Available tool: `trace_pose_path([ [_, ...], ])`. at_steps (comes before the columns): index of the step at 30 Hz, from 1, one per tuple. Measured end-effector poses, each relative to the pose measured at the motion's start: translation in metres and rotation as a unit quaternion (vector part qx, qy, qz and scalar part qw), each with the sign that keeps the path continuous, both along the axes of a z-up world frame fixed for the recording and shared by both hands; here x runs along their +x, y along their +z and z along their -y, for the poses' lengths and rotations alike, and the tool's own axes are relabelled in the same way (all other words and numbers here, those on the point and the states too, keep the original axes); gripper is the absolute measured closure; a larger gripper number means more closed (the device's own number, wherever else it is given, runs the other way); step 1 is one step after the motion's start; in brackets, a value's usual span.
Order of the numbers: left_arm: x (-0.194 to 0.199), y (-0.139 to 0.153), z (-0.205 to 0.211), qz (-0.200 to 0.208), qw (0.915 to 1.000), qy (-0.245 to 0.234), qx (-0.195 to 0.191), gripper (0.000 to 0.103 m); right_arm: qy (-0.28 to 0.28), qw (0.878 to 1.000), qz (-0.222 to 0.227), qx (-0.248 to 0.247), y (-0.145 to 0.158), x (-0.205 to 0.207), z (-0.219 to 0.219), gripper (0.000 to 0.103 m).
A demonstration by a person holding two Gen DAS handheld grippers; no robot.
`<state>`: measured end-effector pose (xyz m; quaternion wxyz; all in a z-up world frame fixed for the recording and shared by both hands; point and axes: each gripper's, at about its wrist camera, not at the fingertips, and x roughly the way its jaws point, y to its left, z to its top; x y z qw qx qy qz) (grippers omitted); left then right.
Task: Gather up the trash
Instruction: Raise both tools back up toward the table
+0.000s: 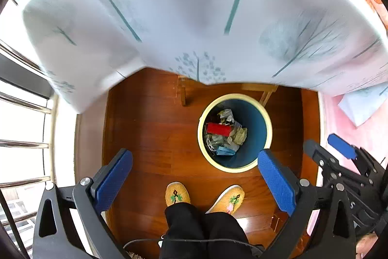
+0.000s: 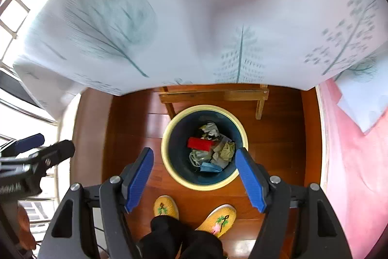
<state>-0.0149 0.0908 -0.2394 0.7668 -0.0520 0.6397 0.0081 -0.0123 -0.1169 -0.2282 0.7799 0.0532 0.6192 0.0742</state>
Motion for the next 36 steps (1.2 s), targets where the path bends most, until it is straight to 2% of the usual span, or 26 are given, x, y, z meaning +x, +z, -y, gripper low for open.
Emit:
trace_pose_path([
  [13,-0.008,0.145,0.007,0.078,0.9969,-0.009,0.010,0.001,0.048,0.997,0.050,0.021,0.136,-0.011,0.007,0.033],
  [18,-0.007,0.192,0.016,0.112,0.9936,-0.013,0.011,0.001,0.058,0.993,0.105,-0.001,0.186,-0.005,0.013,0.033],
  [25,0.007,0.246,0.038,0.163,0.9860,-0.030,0.021,0.001,0.057,0.984,0.168,-0.031,0.237,0.014,0.029,0.033],
  [32,0.023,0.295,0.046,0.210,0.9772,-0.023,0.023,0.001,0.048,0.973,0.221,-0.047,0.277,0.032,0.041,0.033],
  [36,0.034,0.315,0.043,0.226,0.9737,-0.014,0.021,0.001,0.044,0.972,0.229,-0.039,0.290,0.054,0.044,0.033],
])
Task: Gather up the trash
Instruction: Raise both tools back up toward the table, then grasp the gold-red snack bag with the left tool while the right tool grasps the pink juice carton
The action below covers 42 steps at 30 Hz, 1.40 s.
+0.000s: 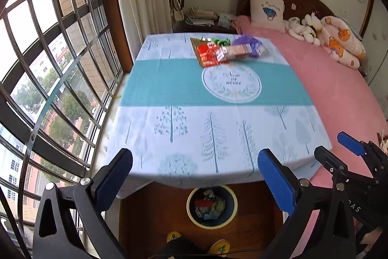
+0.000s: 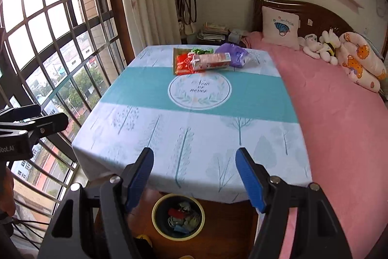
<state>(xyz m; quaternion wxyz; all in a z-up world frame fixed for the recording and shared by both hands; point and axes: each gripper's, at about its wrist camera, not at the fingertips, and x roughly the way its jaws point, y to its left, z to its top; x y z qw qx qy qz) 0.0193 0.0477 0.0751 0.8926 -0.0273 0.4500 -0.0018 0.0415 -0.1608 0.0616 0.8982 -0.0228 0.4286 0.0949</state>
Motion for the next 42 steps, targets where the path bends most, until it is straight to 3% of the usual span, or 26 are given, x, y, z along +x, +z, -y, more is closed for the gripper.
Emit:
trace_pose_path([
  [6,0.037,0.010,-0.011,0.012,0.9998,0.012,-0.012,0.001,0.003,1.000,0.002,0.016,0.012,0.041,-0.002,0.033],
  [10,0.082,0.003,-0.024,0.003,0.9994,0.003,-0.035,0.001,-0.018,1.000,-0.002,0.015,0.011,0.076,-0.006,0.033],
  [16,0.182,-0.014,-0.041,-0.026,0.9966,-0.050,-0.060,0.001,-0.058,0.998,-0.029,0.023,-0.001,0.152,-0.018,0.033],
  [22,0.298,-0.030,-0.045,-0.056,0.9908,-0.113,-0.049,0.001,-0.114,0.990,-0.075,0.042,-0.022,0.251,-0.033,0.033],
  [26,0.371,-0.043,-0.040,-0.058,0.9871,-0.148,-0.021,0.001,-0.163,0.980,-0.101,0.048,-0.046,0.316,-0.033,0.033],
  [32,0.453,-0.071,-0.027,-0.076,0.9791,-0.189,-0.001,0.001,-0.252,0.951,-0.160,0.077,-0.094,0.392,-0.013,0.033],
  [36,0.488,-0.087,-0.020,-0.086,0.9729,-0.215,0.006,0.001,-0.294,0.933,-0.192,0.083,-0.124,0.415,0.000,0.033],
  [42,0.529,-0.116,-0.001,-0.107,0.9551,-0.274,0.033,0.001,-0.311,0.922,-0.212,0.093,-0.145,0.430,0.005,0.033],
])
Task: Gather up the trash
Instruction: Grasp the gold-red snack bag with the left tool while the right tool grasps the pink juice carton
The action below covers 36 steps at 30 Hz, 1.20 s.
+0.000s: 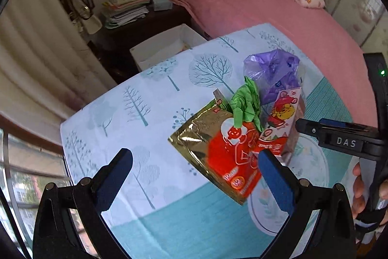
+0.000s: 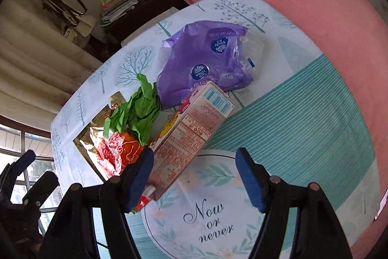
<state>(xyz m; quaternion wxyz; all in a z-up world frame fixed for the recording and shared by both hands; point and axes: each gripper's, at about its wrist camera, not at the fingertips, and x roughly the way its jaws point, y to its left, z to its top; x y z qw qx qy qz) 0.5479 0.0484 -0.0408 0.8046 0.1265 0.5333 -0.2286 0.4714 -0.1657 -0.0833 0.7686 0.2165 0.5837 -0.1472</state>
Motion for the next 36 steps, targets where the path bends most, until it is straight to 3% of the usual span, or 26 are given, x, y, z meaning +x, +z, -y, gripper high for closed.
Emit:
trace_pose_path([
  [7,0.036,-0.035,0.023,-0.030,0.9977,-0.059,0.016,0.001,0.012,1.000,0.006,0.004,-0.012,0.013,-0.005,0.033],
  [12,0.057,-0.062,0.035,-0.074,0.9934,-0.086,0.013,0.001,0.022,0.999,0.015,0.022,-0.014,0.020,-0.006,0.045],
  [22,0.064,-0.096,0.066,-0.131,0.9806,-0.145,0.014,0.001,0.006,0.998,0.007,0.059,-0.017,0.015,0.004,0.045],
  [29,0.044,-0.104,0.081,-0.135,0.9729,-0.185,0.036,0.036,0.009,0.997,-0.013,0.079,-0.018,0.018,0.008,0.045],
  [33,0.032,-0.100,0.075,-0.143,0.9739,-0.175,0.023,0.046,-0.002,0.996,-0.016,0.091,-0.019,0.023,0.007,0.044],
  [36,0.027,-0.097,0.067,-0.146,0.9768,-0.156,0.021,0.066,-0.001,0.997,-0.024,0.074,-0.019,0.028,0.002,0.040],
])
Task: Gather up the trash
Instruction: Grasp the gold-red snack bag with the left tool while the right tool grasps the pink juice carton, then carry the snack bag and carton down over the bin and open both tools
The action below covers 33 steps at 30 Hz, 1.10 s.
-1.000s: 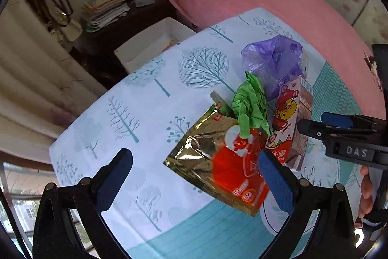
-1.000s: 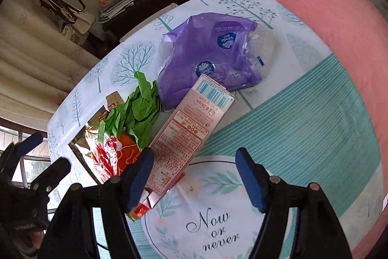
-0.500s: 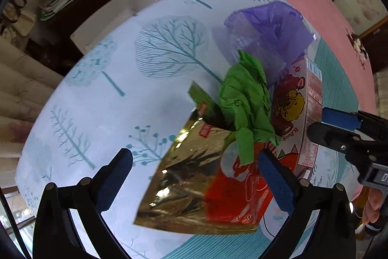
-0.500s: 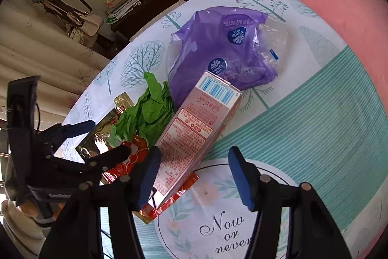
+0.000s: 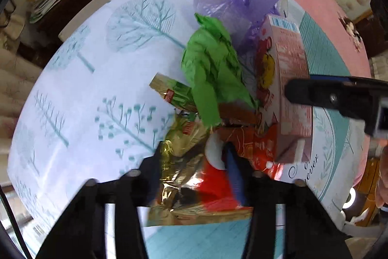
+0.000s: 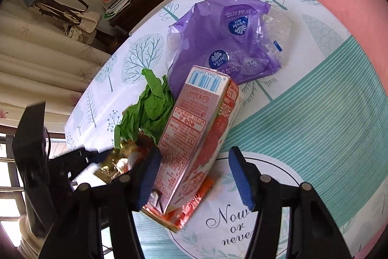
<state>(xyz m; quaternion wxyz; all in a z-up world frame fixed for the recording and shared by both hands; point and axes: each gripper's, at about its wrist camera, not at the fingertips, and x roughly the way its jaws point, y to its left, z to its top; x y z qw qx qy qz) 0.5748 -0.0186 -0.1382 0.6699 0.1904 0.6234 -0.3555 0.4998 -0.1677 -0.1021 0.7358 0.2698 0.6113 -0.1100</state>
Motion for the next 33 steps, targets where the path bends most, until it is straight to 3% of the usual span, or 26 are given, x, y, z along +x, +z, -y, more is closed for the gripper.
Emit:
trace_pose_path([
  [2,-0.005,0.001,-0.005,0.000,0.9998,0.019,0.000,0.069,0.003,1.000,-0.006,-0.014,0.001,0.002,-0.004,0.035],
  [11,-0.032,0.019,-0.025,0.013,0.9966,0.079,-0.020,0.082,-0.024,0.999,-0.020,-0.026,0.002,0.007,-0.008,0.035],
  [16,-0.050,0.034,-0.025,0.031,0.9955,0.084,-0.029,0.085,-0.025,0.998,-0.037,-0.045,-0.003,0.002,-0.007,0.035],
  [19,-0.059,0.041,-0.026,0.040,0.9946,0.090,-0.032,0.088,-0.031,0.998,-0.047,-0.027,-0.012,-0.006,-0.003,0.035],
  [20,-0.062,0.043,-0.027,0.044,0.9943,0.091,-0.033,0.088,-0.031,0.998,-0.046,-0.022,-0.014,-0.008,-0.001,0.036],
  [22,-0.069,0.050,-0.030,0.052,0.9935,0.095,-0.037,0.089,-0.025,0.999,-0.041,-0.023,-0.014,-0.016,0.000,0.057],
  [27,-0.084,0.062,-0.041,0.076,0.9907,0.104,-0.045,0.090,0.009,1.000,-0.013,-0.013,-0.005,-0.044,-0.002,0.060],
  [33,-0.136,0.093,-0.058,0.130,0.9803,0.130,-0.072,0.091,0.057,0.998,0.028,-0.007,0.017,-0.099,-0.001,0.061],
])
